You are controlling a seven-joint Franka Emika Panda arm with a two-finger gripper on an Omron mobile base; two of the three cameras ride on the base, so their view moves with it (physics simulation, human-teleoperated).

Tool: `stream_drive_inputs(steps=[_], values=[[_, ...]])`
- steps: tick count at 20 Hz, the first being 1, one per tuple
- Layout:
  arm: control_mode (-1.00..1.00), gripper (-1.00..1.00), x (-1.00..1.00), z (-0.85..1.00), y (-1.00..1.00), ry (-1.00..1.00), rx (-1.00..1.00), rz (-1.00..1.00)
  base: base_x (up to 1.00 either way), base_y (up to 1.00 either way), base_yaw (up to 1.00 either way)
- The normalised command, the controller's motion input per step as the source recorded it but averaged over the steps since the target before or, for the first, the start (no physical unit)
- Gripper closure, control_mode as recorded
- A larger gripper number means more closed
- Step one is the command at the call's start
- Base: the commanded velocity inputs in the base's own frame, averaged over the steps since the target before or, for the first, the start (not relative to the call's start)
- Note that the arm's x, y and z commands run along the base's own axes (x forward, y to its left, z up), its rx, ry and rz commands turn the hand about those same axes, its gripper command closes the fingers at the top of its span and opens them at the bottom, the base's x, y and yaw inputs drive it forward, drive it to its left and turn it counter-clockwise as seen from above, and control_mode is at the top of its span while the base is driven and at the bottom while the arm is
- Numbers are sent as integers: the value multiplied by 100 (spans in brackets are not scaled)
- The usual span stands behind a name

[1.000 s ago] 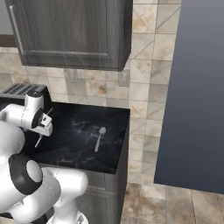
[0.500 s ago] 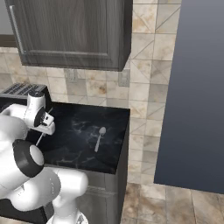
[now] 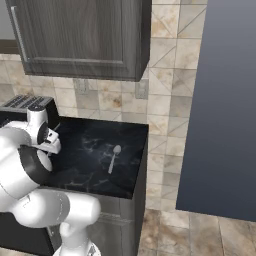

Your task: Take the fork and place it on the left side of the plate. Then take the spoon and place it on the right side of the plate. Make sure they're directly next to the plate.

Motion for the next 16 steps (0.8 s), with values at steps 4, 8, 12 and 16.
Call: stream_drive_inputs(steps=[4,8,12,16], values=[[-100,-100,10,-10,22,0,-1,0,0,0,0],[-100,-100,13,-12,7,0,-3,0,0,0,0],[-100,-100,10,-17,0,0,-6,0,0,0,0],[-100,-100,10,-19,0,0,-6,0,0,0,0]])
